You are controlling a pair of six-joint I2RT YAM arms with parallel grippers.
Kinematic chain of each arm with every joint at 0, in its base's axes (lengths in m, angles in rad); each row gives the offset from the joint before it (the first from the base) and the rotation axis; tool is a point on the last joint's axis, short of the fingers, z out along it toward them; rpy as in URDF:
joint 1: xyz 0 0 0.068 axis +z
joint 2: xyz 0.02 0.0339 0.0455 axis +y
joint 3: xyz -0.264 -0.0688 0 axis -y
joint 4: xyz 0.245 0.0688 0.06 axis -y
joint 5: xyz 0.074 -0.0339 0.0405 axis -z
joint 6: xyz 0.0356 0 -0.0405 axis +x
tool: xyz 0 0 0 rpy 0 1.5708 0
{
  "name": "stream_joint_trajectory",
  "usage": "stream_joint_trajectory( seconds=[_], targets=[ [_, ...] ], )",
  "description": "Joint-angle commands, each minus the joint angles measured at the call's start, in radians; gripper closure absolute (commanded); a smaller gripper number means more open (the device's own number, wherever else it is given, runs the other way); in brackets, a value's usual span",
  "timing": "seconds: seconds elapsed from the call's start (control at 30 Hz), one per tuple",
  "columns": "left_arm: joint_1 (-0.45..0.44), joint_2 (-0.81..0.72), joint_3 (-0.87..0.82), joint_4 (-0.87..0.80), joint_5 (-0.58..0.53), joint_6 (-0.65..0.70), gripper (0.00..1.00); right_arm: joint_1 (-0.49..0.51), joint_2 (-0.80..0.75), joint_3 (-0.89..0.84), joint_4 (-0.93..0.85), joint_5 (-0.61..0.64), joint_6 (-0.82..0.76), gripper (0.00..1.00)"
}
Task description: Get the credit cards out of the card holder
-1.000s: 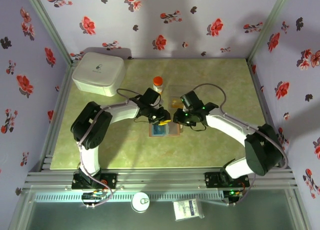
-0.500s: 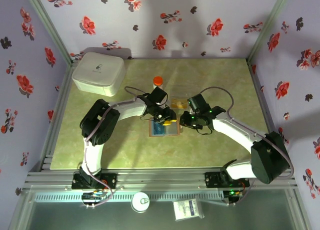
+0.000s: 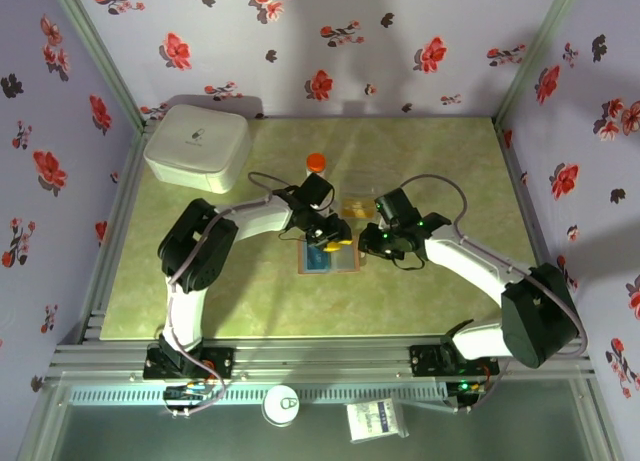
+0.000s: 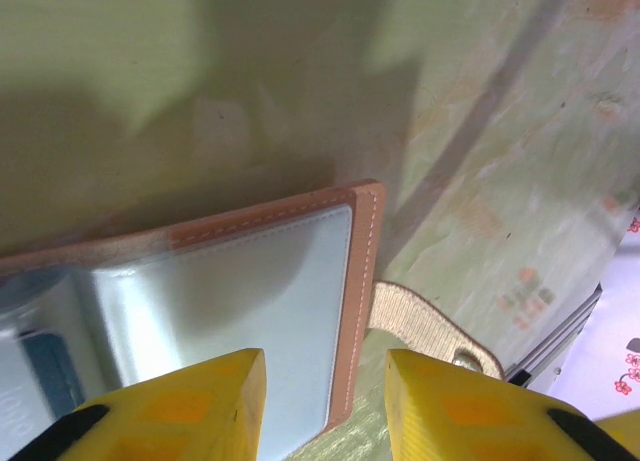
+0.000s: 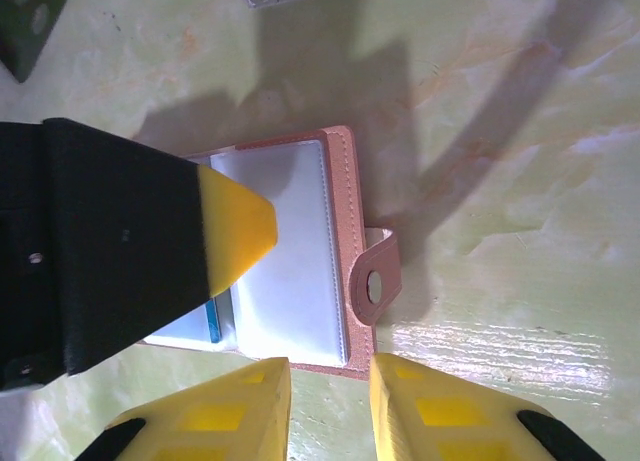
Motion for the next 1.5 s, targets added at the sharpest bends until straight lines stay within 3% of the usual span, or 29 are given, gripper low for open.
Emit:
stream_joint_trajectory(
  seconds=[0.0,0.63,0.93,1.47],
  targets=[
    [0.029,-0.083,-0.041,-0.023,-0.009,0.043,0.65,0.003,0.031,0.027,0.044,-0.022,0.035,0.73],
    [0.186,-0.370,-0.365,0.023,-0.009,0.071,0.65,0.158,0.348,0.310,0.066,-0.048,0.058,0.74],
    [0.190,-0.346,-0.376,0.063,0.003,0.048,0.66,0.158,0.364,0.315,0.031,-0.043,0.024,0.74],
    [0.174,-0.278,-0.387,0.116,0.014,0.028,0.77,0.158,0.406,0.259,0.087,-0.062,0.046,0.75]
  ],
)
